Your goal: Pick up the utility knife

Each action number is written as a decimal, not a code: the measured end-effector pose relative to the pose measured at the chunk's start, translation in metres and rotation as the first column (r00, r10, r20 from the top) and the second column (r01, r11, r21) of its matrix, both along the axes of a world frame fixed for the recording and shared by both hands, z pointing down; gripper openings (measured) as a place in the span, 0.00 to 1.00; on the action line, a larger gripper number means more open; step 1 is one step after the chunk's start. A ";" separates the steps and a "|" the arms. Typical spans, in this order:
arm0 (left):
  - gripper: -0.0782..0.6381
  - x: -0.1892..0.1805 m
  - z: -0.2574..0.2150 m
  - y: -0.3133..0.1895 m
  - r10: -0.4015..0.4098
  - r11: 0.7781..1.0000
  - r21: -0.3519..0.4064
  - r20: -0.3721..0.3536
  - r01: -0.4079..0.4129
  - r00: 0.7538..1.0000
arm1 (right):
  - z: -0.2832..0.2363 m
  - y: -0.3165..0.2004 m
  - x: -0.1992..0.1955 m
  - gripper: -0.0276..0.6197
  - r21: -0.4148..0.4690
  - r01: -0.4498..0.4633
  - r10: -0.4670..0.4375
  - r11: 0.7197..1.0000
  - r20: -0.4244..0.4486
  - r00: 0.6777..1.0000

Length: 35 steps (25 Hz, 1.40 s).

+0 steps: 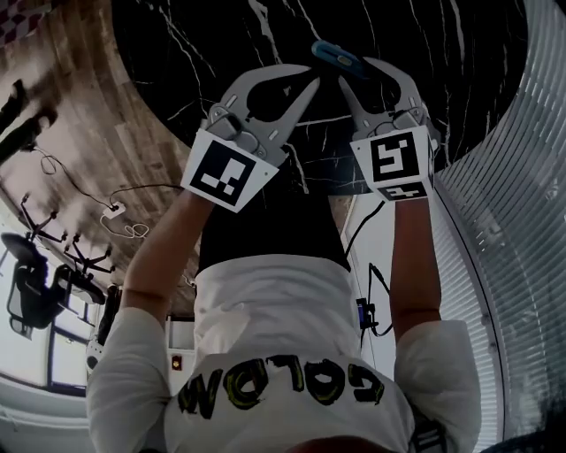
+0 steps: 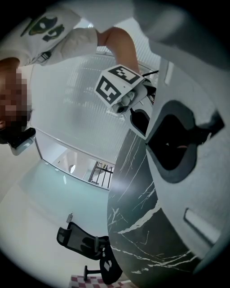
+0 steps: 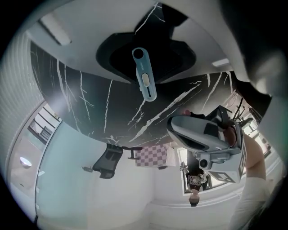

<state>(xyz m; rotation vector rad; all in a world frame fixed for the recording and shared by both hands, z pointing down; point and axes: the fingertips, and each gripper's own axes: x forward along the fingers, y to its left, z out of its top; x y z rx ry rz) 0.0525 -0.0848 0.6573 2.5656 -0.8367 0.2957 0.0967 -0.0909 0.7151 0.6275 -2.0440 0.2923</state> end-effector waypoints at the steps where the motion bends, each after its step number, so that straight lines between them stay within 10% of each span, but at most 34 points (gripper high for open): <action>1: 0.11 0.000 0.002 0.000 -0.002 1.000 -0.003 0.001 0.002 1.000 | 0.003 0.000 0.000 0.25 -0.009 0.005 -0.005 1.000 -0.004 1.000; 24: 0.11 -0.010 0.009 -0.004 -0.039 0.999 -0.035 -0.013 0.038 0.999 | 0.024 0.001 -0.001 0.25 -0.127 0.139 -0.154 0.982 -0.117 0.981; 35: 0.11 -0.016 -0.017 -0.001 -0.027 1.000 -0.007 0.011 0.028 1.000 | -0.010 0.000 -0.006 0.24 -0.045 0.080 -0.084 0.996 -0.096 0.992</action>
